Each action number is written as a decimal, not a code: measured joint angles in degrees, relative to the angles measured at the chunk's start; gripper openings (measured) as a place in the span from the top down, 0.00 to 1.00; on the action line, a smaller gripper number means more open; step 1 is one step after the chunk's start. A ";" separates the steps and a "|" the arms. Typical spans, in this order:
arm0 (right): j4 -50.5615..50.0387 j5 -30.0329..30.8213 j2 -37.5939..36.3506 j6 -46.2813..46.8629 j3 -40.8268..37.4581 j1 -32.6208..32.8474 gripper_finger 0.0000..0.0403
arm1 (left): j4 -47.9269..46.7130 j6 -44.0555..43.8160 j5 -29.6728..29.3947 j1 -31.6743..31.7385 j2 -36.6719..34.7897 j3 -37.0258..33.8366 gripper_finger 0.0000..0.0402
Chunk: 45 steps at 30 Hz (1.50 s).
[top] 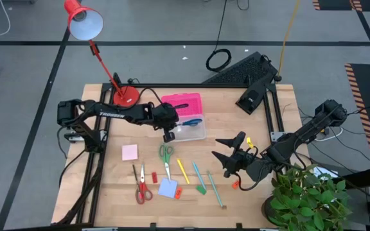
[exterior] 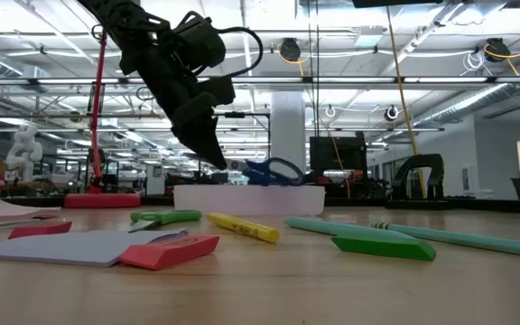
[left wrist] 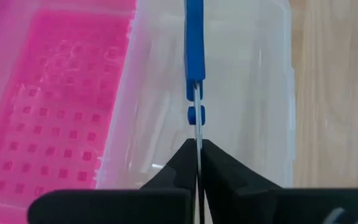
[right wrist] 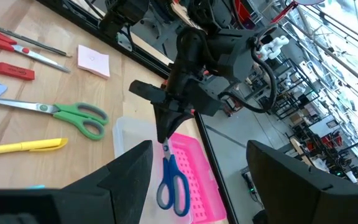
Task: Pack school essentials
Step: Put the blue scissors into the pink supply box, then put the green scissors into the pink supply box
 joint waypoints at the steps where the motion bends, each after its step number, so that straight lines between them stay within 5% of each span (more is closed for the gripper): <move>1: 0.00 0.01 0.00 0.00 0.00 0.00 0.37 | 0.03 0.05 0.00 -0.02 0.00 0.00 0.95; 24: 0.02 0.02 0.02 0.00 -0.02 0.00 0.37 | 4.44 -7.48 -0.07 -0.09 2.28 -0.09 0.95; 32: 0.04 0.11 0.02 -0.22 -0.04 0.00 0.37 | 5.95 -7.04 -0.50 -0.04 4.17 -0.04 0.88; 40: 0.10 0.09 0.02 0.58 -0.04 0.00 0.37 | 0.30 -7.74 -0.72 -2.44 -3.54 0.04 0.87; 45: 0.07 0.04 0.02 5.39 -0.04 0.00 0.37 | -6.57 -11.73 -6.08 -8.25 -12.20 0.07 0.92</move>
